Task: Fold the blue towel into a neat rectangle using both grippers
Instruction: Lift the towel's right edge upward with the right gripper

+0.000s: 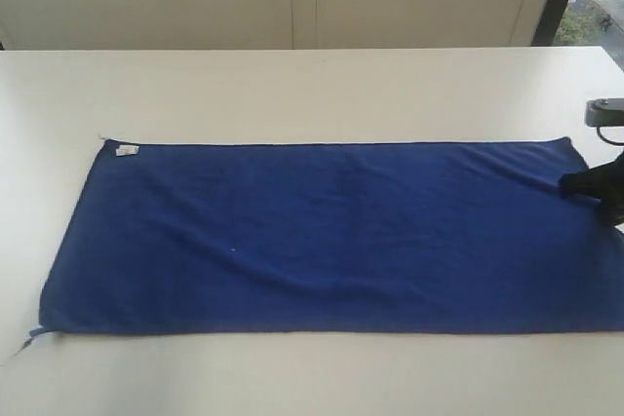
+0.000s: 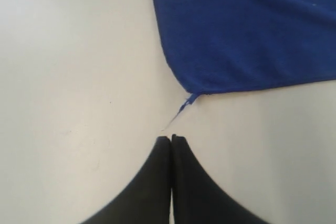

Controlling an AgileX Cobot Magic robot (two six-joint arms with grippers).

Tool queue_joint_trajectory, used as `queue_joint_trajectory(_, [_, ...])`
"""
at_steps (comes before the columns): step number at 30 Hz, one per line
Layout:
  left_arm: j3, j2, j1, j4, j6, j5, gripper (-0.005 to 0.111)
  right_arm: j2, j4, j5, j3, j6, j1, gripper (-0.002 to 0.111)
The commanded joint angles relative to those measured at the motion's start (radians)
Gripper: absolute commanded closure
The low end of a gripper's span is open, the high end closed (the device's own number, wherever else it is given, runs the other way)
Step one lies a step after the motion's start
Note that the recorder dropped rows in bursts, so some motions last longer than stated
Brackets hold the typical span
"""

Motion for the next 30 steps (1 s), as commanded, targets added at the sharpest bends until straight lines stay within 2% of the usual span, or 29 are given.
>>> queue_joint_trajectory(1, [0.005,-0.006,0.002,-0.009,0.003,0.003,0.107,0.0,-0.031,-0.027,-0.01,0.074,-0.101,0.108])
queue_joint_trajectory(7, [0.005,-0.006,0.002,-0.009,0.003,0.003,0.107,0.0,-0.028,-0.061,-0.01,0.091,-0.17,0.108])
queue_joint_trajectory(10, [0.005,-0.006,0.002,-0.009,0.003,0.003,0.107,-0.004,-0.024,-0.073,-0.01,0.091,-0.17,0.108])
queue_joint_trajectory(16, [0.005,-0.006,0.002,-0.009,0.003,0.003,0.107,-0.14,0.108,-0.08,-0.01,0.079,-0.12,0.108])
queue_joint_trajectory(23, [0.005,-0.006,0.002,-0.009,0.003,0.003,0.107,-0.312,0.197,0.01,-0.044,0.003,0.056,0.108])
queue_joint_trajectory(30, [0.005,-0.006,0.002,-0.009,0.003,0.003,0.107,-0.392,0.202,0.136,-0.148,0.003,0.336,0.108])
